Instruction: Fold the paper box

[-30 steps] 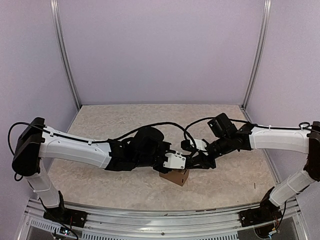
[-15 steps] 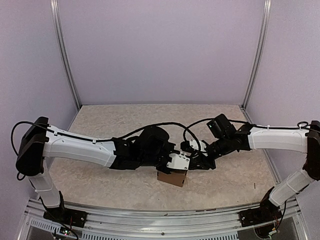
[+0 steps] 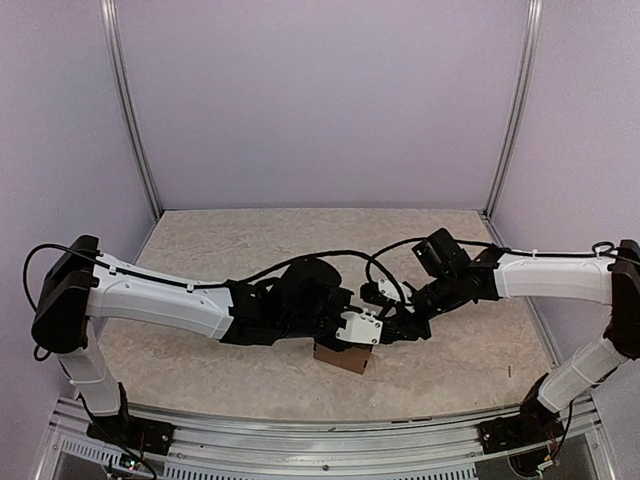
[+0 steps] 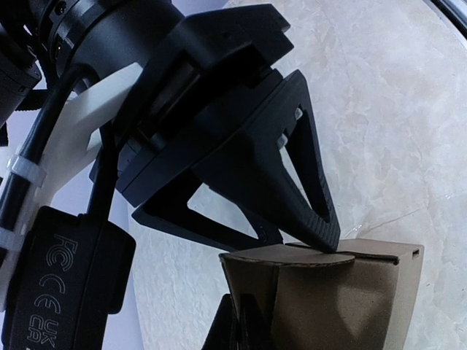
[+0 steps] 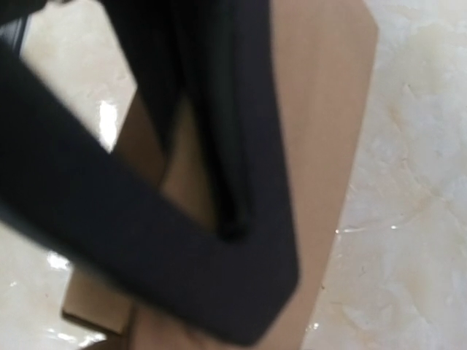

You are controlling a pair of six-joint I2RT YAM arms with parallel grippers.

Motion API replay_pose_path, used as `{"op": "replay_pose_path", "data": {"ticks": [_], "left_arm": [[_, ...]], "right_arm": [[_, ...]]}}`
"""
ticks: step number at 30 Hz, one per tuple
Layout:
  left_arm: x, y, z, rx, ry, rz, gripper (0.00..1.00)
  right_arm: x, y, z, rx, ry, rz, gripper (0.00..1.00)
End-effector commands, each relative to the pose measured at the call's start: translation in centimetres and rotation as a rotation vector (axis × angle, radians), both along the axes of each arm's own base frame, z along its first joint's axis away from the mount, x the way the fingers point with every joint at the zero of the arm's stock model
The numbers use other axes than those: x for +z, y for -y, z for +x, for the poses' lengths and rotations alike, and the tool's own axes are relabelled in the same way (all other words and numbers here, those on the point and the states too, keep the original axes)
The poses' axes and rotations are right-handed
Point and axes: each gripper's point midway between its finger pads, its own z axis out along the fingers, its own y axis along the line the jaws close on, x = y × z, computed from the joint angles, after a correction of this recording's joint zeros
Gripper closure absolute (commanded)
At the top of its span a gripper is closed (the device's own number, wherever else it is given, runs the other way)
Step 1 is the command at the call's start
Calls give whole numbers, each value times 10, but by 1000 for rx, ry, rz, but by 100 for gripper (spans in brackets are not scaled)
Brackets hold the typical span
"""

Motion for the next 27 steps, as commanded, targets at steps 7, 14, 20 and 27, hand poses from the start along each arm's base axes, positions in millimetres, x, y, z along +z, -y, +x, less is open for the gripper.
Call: {"op": "replay_pose_path", "data": {"ticks": [7, 14, 20, 27], "left_arm": [[-48, -18, -40, -46, -48, 66, 100], [-53, -24, -43, -29, -30, 59, 100], [-60, -28, -43, -34, -12, 73, 100], [-70, -31, -45, -41, 5, 111, 100]], "right_arm": [[-6, -5, -17, 75, -68, 5, 58], [-2, -8, -21, 97, -96, 25, 57], [-2, -7, -23, 103, -100, 25, 57], [-2, -2, -30, 123, -103, 16, 54]]}}
